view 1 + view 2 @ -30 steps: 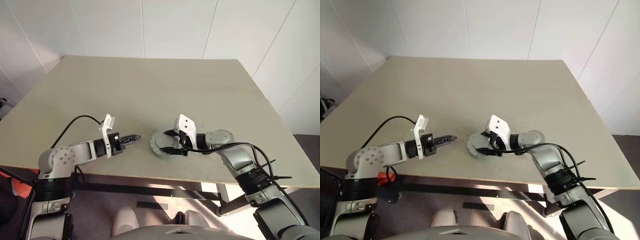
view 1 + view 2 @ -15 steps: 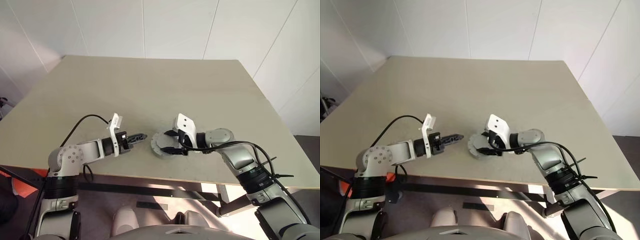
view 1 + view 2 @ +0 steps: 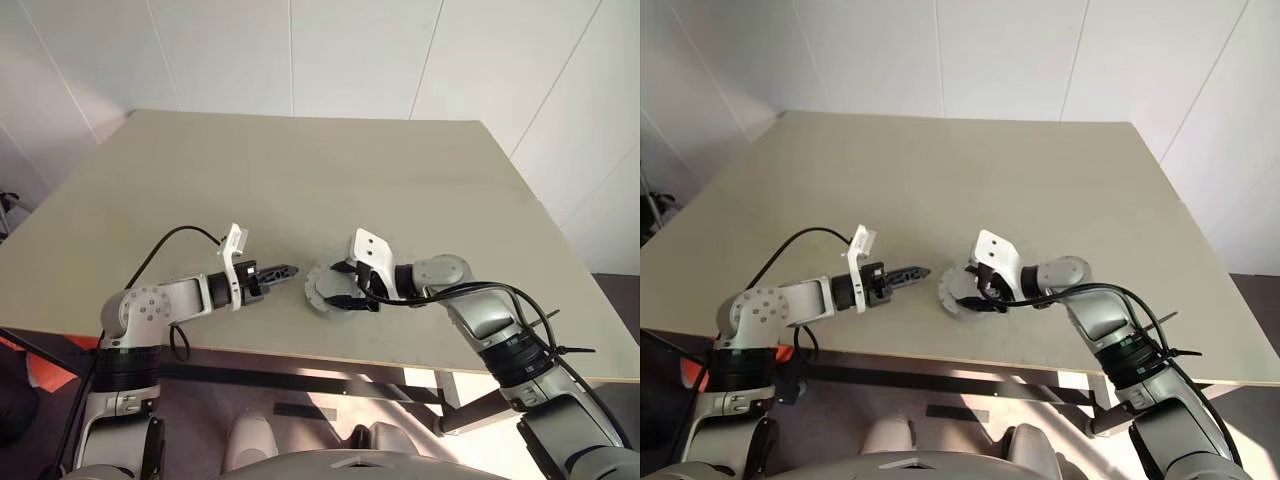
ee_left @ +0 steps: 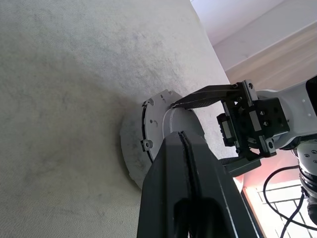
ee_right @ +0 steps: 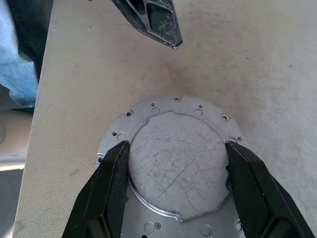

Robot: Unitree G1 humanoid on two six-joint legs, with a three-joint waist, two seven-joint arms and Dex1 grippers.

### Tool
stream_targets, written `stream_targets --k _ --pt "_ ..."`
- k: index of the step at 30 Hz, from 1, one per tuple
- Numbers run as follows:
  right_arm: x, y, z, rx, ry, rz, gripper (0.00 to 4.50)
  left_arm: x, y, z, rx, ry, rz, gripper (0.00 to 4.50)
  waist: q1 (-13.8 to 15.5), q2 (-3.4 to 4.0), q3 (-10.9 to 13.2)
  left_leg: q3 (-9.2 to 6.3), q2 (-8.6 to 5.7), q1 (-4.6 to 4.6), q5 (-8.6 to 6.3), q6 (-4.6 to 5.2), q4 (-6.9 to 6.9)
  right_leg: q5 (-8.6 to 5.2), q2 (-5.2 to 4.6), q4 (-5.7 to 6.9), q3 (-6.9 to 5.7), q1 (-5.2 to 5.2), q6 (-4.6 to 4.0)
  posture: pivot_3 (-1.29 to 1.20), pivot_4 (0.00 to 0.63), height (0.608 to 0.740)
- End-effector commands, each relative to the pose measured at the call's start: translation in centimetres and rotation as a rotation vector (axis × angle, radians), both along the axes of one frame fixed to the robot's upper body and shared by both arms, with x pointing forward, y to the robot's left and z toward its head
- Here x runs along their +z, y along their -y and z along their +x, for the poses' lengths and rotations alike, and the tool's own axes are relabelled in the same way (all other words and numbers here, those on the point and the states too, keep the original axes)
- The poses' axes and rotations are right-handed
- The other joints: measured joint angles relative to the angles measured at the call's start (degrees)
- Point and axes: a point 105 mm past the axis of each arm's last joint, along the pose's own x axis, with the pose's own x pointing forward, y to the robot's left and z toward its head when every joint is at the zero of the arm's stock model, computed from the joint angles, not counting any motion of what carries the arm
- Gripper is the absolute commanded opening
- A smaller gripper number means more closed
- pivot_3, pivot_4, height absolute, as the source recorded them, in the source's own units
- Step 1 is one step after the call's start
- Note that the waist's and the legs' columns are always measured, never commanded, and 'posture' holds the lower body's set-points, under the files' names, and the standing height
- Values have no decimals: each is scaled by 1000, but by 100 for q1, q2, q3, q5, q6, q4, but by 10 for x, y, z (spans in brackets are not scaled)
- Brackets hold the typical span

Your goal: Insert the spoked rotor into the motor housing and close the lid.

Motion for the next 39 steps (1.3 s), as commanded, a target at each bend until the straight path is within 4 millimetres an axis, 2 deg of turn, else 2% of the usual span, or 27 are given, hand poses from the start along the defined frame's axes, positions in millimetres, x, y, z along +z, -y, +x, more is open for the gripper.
stream_targets --k 1,10,18,21,27,32,39 --pt "-44 38 1 -120 -100 -217 2940 7 1 3 1 29 -4 0 -13 0 -1 0 0 0 0 0 0 -9 1 0 0 2 14 0 0 740" --pt "-45 44 0 -131 -120 -250 2940 7 1 6 18 25 -2 0 -13 3 -3 0 -3 7 0 -1 1 -22 -2 -8 5 14 37 0 0 740" --pt "-12 24 3 -135 -190 -52 2940 7 3 5 18 28 -11 0 24 2 -3 0 -8 -14 1 -1 1 -26 -7 -15 10 20 44 0 0 740" --pt "-5 21 5 -124 -171 -36 2940 10 1 5 23 40 -19 0 22 2 -3 0 -4 -19 1 -2 -1 -26 -4 -11 11 14 43 0 0 740" --pt "-3 16 0 -65 -138 -22 2940 12 -7 6 44 51 -18 0 -11 2 -3 1 1 -22 1 -2 -26 -28 5 -9 8 0 9 0 0 740" --pt "-11 22 -1 -46 -79 -93 2940 13 -10 7 52 53 -16 0 -13 2 -3 2 1 -22 1 -1 -29 -33 5 -9 7 -1 8 0 0 740" --pt "-22 24 1 -66 -80 -123 2940 17 9 12 15 48 -52 0 -16 2 -3 2 1 -11 2 -4 -26 -54 4 -6 9 11 43 0 0 740"
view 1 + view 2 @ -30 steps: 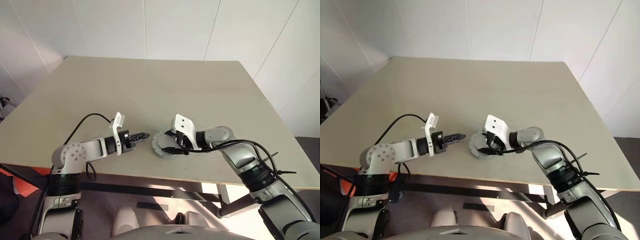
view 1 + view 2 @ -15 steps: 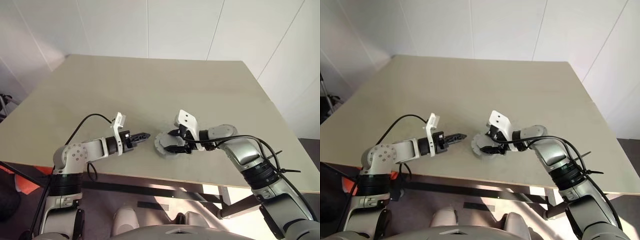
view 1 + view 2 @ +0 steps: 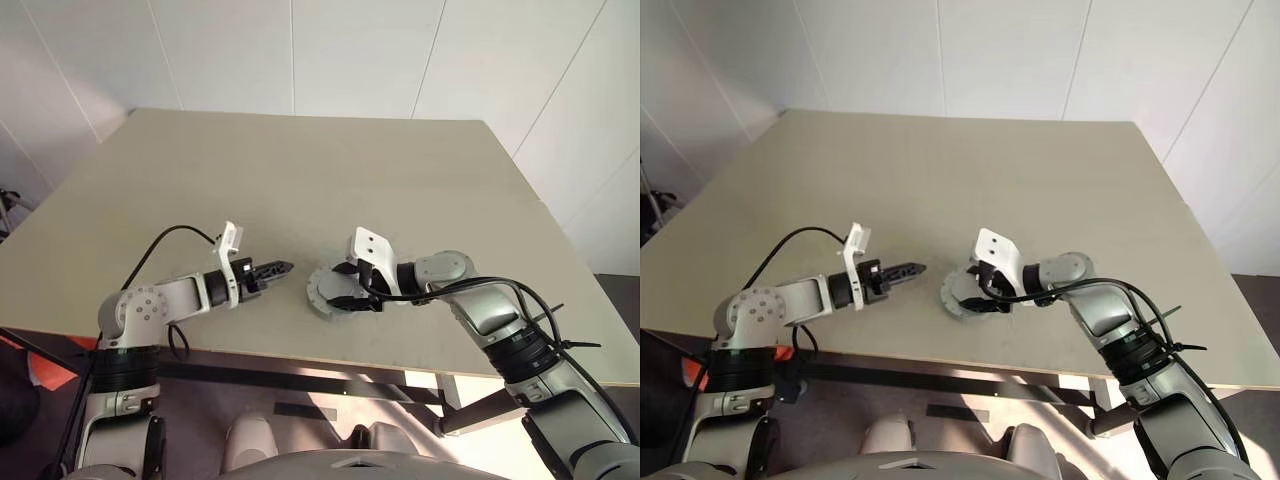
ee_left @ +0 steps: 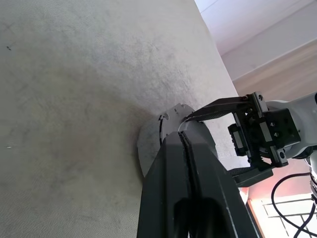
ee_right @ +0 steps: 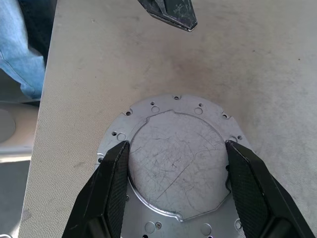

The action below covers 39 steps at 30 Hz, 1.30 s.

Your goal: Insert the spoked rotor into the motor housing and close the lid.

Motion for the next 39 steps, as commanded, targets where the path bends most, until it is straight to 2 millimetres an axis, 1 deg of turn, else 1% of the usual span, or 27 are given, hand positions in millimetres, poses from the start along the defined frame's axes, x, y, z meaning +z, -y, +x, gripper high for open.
stream_targets --k 1,5,9,11,14,18,20,22,27,29,31,34,36,39 --pt "-25 18 2 -70 -43 -108 2940 15 12 7 -27 45 -34 0 -1 0 0 0 0 1 0 -1 0 0 0 1 0 1 1 0 0 740" --pt "-24 17 2 -67 -37 -105 2940 16 30 8 -85 26 -48 0 -8 -1 -1 0 -1 4 1 -2 1 0 0 6 1 2 1 0 0 740" --pt "-22 16 3 -71 -32 -101 2940 10 39 7 -127 6 -27 0 -23 -1 -1 0 -1 4 1 -2 0 1 1 5 2 2 -2 0 0 740" --pt "-22 16 2 -72 -30 -100 2940 9 39 5 -139 -2 -25 0 -25 -1 -1 0 0 4 1 -2 -1 12 2 6 2 1 -19 0 0 740" --pt "-22 15 1 -73 -29 -98 2940 2 39 1 -158 -39 -2 0 -27 -1 -1 0 0 4 1 -2 -2 18 2 5 2 0 -30 0 0 740" --pt "-20 14 3 -82 -23 -89 2940 -18 35 -2 -154 -115 86 0 -27 -1 -1 0 0 6 1 -2 -2 17 2 5 2 0 -29 0 0 740" --pt "-16 12 6 -95 -22 -72 2940 -33 31 -2 -140 -154 160 0 -25 -2 -1 0 0 6 1 -2 -2 2 2 5 2 0 -3 0 0 740" --pt "-13 11 8 -103 -23 -60 2940 -40 29 -2 -132 -170 194 0 -25 -1 -2 0 0 11 1 -2 -2 -3 1 5 2 11 4 0 0 740" --pt "-8 11 14 -125 -19 -53 2940 -39 30 -1 -128 -159 186 0 -26 2 -4 0 -1 15 2 -3 -4 -6 1 4 2 18 10 0 0 740" --pt "-5 10 15 -139 -64 -26 2940 -38 30 0 -124 -154 182 0 -31 2 -4 0 -2 15 2 -3 -4 -6 1 3 2 16 11 0 0 740" --pt "2 9 14 -123 -71 -3 3667 -38 30 0 -121 -152 180 0 -29 2 -4 0 -2 15 2 -3 -4 -6 1 3 2 14 11 0 0 740" --pt "21 1 11 -77 -22 63 4487 -38 30 1 -116 -150 178 0 -25 2 -4 0 -2 11 2 -4 -3 -6 -1 1 2 5 10 0 0 740" --pt "36 -3 7 -31 8 108 4487 -37 29 1 -113 -149 177 0 -28 3 -3 0 -2 9 3 -5 -3 -6 0 2 2 2 10 0 0 740" --pt "60 -9 -2 26 4 203 4487 -37 29 2 -109 -148 176 0 -30 6 -2 0 -1 5 4 -6 -7 -4 2 6 3 -8 8 0 0 740"
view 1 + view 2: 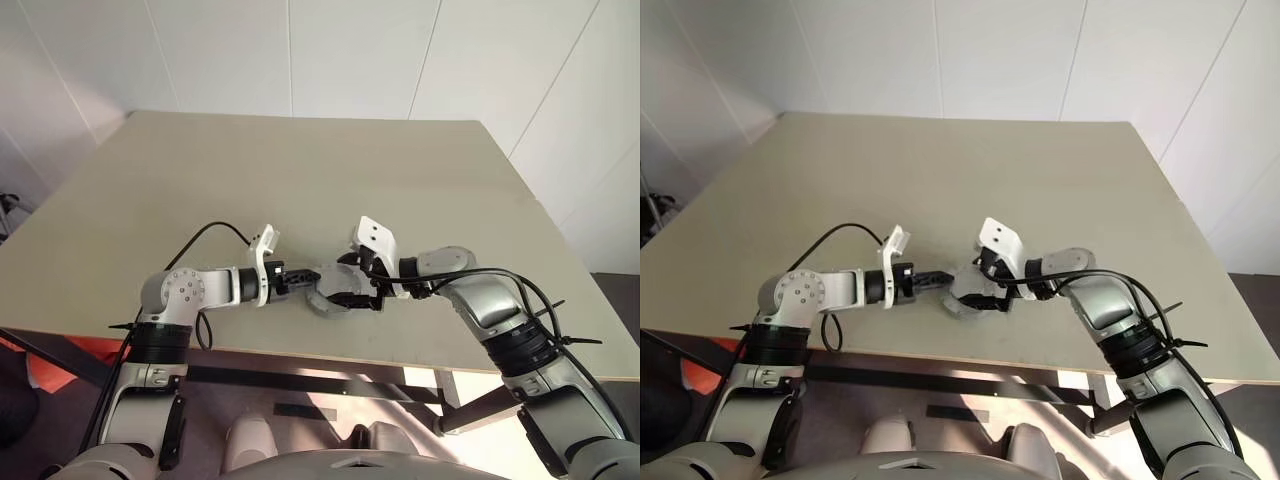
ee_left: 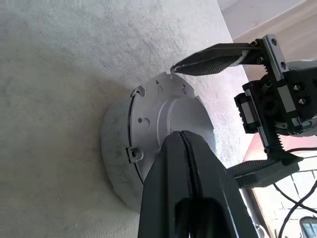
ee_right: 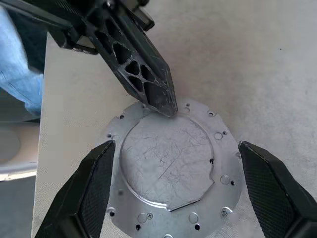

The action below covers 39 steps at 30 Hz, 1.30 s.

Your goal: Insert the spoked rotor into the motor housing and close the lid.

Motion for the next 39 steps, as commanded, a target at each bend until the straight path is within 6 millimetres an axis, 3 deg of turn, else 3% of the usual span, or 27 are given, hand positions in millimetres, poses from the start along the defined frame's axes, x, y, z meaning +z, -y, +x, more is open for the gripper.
stream_targets --k 1,4,8,13,19,26,33,39 --pt "48 -8 -7 68 55 156 4487 -18 -7 -2 27 -50 76 0 1 2 -1 0 1 1 0 0 -2 1 1 1 0 0 -2 0 0 740" --pt "60 -2 4 -24 -37 224 4487 -18 -6 -1 31 -46 74 0 7 2 0 0 1 -3 -3 5 -6 21 2 -3 -1 -2 -39 0 0 740" --pt "48 17 24 -189 -112 170 4487 -17 -6 0 37 -42 65 0 19 2 -1 0 -1 -9 1 -2 -8 16 0 -8 -3 -3 -45 0 0 740" --pt "28 37 20 -253 -238 112 4487 -16 -5 1 40 -35 49 0 29 5 2 1 -1 -9 5 -9 -11 14 -1 -8 -3 -4 -43 0 0 740" --pt "5 65 12 -364 -548 158 4487 -11 -8 5 59 -20 30 0 22 7 3 1 -1 -6 5 -9 -11 14 -1 -6 -3 -3 -44 0 0 740" --pt "3 64 4 -393 -756 255 4487 -10 -11 8 78 -10 22 0 21 9 4 1 1 -6 9 -16 -12 15 2 -5 -3 -5 -45 0 0 740" --pt "0 45 -13 -363 -892 306 4487 -9 -16 9 100 -2 23 0 25 9 5 1 1 -4 10 -17 -12 15 1 -4 -4 -5 -45 0 0 740" --pt "-1 34 -11 -386 -935 333 4487 -9 -19 9 112 0 26 0 33 9 5 1 1 -3 13 -23 -12 15 1 -2 -3 -5 -45 0 0 740"
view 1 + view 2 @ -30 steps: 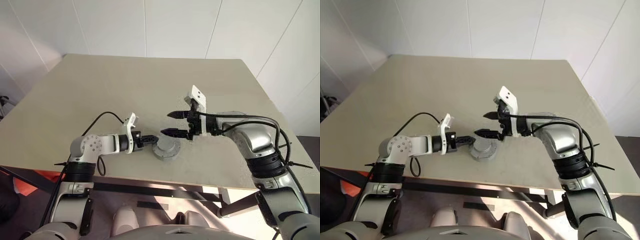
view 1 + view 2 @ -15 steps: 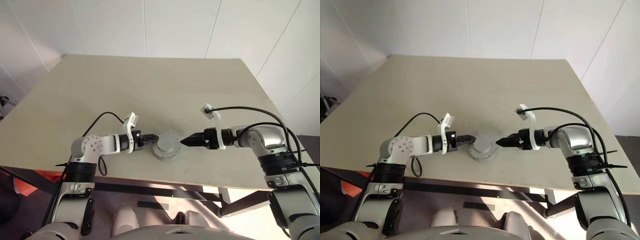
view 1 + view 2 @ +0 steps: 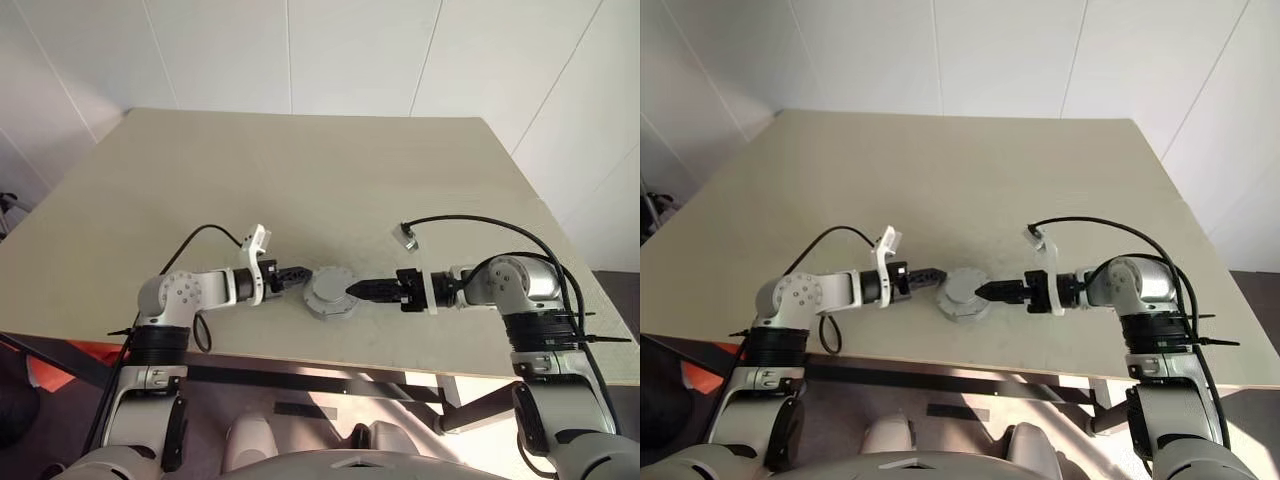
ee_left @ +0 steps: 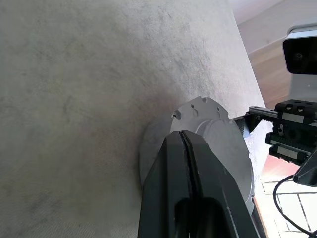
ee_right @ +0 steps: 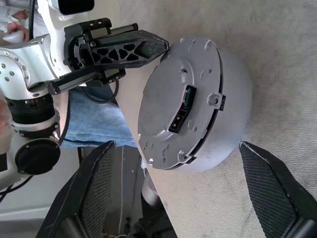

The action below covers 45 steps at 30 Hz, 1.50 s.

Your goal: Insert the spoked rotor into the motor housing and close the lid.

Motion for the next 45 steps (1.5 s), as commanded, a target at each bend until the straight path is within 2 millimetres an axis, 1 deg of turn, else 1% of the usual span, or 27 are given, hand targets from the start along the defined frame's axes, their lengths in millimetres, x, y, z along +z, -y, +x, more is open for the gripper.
stream_targets --k 1,7,10,13,16,17,18,19,21,27,31,34,38,41,44,45 --pt "14 -8 7 -14 31 39 4487 -3 -5 0 16 -1 26 0 -2 0 0 0 0 1 0 -1 -1 0 0 1 0 -1 0 0 0 740" --pt "13 -22 13 -38 27 39 4487 -2 -5 1 21 2 25 0 2 1 0 0 0 -1 2 -3 -3 0 0 1 0 -3 0 0 0 740" --pt "12 -25 17 -56 24 36 4487 -2 -6 1 25 3 25 0 1 1 0 0 0 -4 2 -3 -5 0 0 1 0 -6 0 0 0 740" --pt "11 -25 21 -75 21 32 3880 -2 -8 2 31 5 28 0 -9 3 2 0 1 -11 3 -6 -6 0 1 1 0 -15 0 0 0 740" --pt "14 -27 21 -69 22 32 2918 0 -11 5 43 10 30 0 -2 4 3 0 1 -19 5 -9 -7 0 2 1 -1 -22 0 0 0 740" --pt "15 -28 21 -66 26 34 2531 0 -12 5 47 12 31 0 0 4 3 0 1 -21 5 -9 -7 0 2 1 -1 -23 0 0 0 740" --pt "17 -29 21 -61 30 35 2225 0 -12 6 51 13 31 0 -3 4 3 0 1 -22 5 -9 -8 0 2 1 -1 -24 0 0 0 740" --pt "17 -30 21 -59 34 34 2013 0 -13 7 53 14 32 0 -7 5 3 0 1 -23 5 -9 -8 0 2 1 -1 -25 0 0 0 740" --pt "18 -31 21 -52 42 31 1989 1 -14 8 57 17 31 0 6 5 3 0 1 -23 5 -9 -8 0 2 1 -2 -25 0 0 0 740" --pt "12 -25 28 -91 42 -3 1989 1 -15 9 67 21 33 0 17 5 3 0 1 -23 6 -11 -8 0 1 2 -1 -24 0 0 0 740" --pt "12 -26 30 -103 38 7 1989 2 -19 10 84 27 31 0 18 5 3 0 1 -22 8 -13 -7 0 1 4 -2 -23 0 0 0 740" --pt "12 -23 40 -155 34 0 1989 6 -25 13 118 41 14 0 17 5 3 0 1 -21 9 -15 -6 1 1 7 -2 -23 0 0 0 740" --pt "20 -19 64 -285 -17 61 1989 10 -38 16 173 45 -15 0 9 7 5 -1 1 -22 11 -18 -3 1 0 10 -1 -25 -1 0 0 740" --pt "19 -18 75 -349 -58 63 1989 11 -44 15 193 47 -25 0 33 8 5 -1 1 -25 12 -20 -3 1 -1 11 -3 -25 -1 0 0 740" --pt "19 -18 82 -387 -86 69 1989 12 -47 14 201 53 -33 0 39 9 6 -2 1 -36 11 -20 -3 1 -1 9 -7 -33 -1 0 0 740" --pt "19 -17 87 -415 -96 78 1989 15 -49 14 216 70 -51 0 38 9 6 -2 2 -44 11 -20 -3 1 0 9 -8 -41 -1 0 0 740"
